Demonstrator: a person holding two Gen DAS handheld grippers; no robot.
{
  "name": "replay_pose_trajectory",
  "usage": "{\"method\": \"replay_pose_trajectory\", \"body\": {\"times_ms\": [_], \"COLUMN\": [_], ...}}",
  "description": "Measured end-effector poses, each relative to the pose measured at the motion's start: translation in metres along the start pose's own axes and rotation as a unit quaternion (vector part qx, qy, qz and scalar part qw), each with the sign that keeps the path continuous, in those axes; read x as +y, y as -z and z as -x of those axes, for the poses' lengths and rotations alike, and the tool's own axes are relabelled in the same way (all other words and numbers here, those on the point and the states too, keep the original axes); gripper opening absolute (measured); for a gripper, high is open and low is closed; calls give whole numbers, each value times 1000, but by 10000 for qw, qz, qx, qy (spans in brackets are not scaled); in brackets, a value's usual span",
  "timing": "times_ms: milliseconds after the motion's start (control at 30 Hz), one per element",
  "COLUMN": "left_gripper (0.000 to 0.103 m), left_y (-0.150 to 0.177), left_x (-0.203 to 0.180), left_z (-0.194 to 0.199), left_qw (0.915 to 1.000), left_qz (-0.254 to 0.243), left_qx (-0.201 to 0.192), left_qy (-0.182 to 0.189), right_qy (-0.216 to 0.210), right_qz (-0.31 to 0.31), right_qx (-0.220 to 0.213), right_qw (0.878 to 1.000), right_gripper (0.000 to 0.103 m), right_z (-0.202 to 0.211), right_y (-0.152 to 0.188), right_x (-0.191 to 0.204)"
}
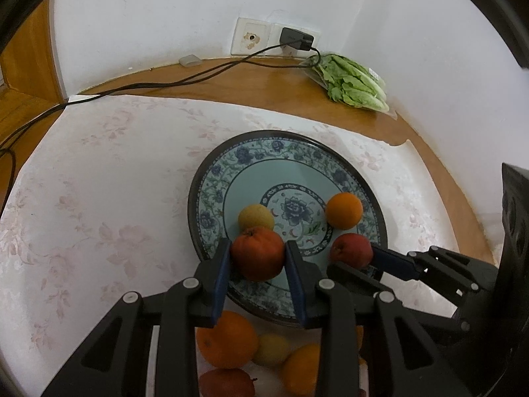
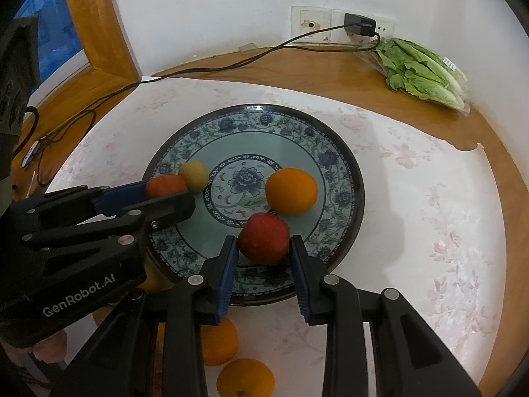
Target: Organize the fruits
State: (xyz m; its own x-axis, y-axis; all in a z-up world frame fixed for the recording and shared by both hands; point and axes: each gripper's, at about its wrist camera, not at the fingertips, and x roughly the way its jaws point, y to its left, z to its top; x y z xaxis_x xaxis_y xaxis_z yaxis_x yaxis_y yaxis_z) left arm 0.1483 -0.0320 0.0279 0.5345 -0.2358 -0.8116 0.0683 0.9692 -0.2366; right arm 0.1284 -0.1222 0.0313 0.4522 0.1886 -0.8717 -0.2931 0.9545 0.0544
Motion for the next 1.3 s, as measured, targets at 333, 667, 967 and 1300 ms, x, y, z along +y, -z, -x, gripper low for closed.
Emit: {"method": "replay_pose_trajectory", "body": {"times_ms": [333, 667, 967, 1300], "left_gripper": [34, 42, 51, 52], "left_y": [1, 1, 6, 18], "left_x": [-1, -2, -4, -2], "left_z": [2, 19, 34, 55], "left_qw": [10000, 9999, 9999, 9999], "left_qz": [-48, -29, -72, 23], "left_qx": [8, -115, -145, -144], "left_qy": [5, 23, -25, 6], "right_qy": [-34, -105, -116, -206], "right_qz": [-48, -104, -284, -355], "right_qx": [41, -103, -203, -315], "right_qw": [10000, 9998, 9993, 9987], "right_gripper": [33, 44, 50, 50], "right_z": [-1, 8, 23, 46], "right_y": [-1, -1, 5, 21], "right_x": [1, 2, -5, -1]}}
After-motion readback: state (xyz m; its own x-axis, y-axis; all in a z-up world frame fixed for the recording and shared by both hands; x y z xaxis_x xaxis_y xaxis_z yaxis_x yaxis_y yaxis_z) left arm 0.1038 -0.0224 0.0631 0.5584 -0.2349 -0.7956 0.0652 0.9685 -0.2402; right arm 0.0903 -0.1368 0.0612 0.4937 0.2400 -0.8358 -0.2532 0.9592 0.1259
